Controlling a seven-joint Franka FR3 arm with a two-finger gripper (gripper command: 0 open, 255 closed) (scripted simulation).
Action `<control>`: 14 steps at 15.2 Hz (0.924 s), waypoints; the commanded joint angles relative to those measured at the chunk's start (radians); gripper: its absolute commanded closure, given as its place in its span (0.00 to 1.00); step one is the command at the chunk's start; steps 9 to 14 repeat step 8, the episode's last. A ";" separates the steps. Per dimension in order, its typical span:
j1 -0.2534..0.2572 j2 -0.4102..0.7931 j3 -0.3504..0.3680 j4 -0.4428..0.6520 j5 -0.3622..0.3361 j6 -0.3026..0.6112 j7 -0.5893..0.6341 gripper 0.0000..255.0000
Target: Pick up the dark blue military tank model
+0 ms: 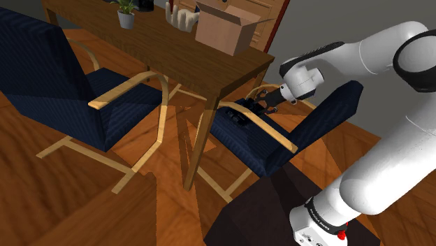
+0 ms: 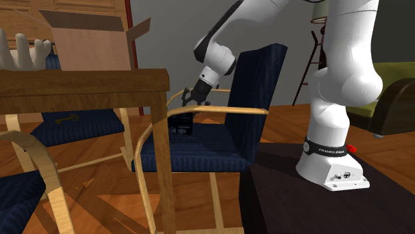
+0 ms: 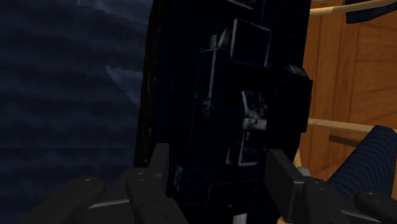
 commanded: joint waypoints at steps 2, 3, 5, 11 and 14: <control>0.002 -0.040 -0.004 -0.002 -0.066 -0.010 0.064 1.00; 0.001 -0.052 -0.005 -0.002 -0.087 -0.015 0.083 1.00; -0.001 -0.075 -0.006 -0.002 -0.127 -0.025 0.121 1.00; -0.002 -0.087 -0.006 -0.001 -0.149 -0.031 0.143 1.00; -0.002 -0.087 -0.006 -0.001 -0.149 -0.031 0.143 1.00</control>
